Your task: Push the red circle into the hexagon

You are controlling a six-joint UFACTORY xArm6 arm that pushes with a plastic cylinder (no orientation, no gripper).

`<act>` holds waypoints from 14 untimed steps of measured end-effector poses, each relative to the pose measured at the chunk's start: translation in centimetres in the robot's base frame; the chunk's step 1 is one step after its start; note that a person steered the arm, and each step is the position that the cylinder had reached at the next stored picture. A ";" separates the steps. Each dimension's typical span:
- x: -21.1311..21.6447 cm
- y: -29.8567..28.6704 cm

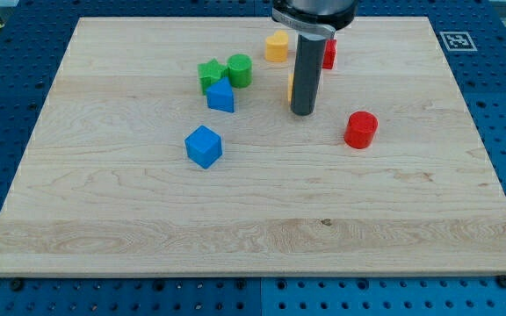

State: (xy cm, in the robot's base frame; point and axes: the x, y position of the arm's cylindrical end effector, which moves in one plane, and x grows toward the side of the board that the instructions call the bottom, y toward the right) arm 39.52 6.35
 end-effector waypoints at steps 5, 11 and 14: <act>3.7 1.3; 7.9 9.8; 3.8 7.0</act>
State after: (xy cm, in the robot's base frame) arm 43.34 13.34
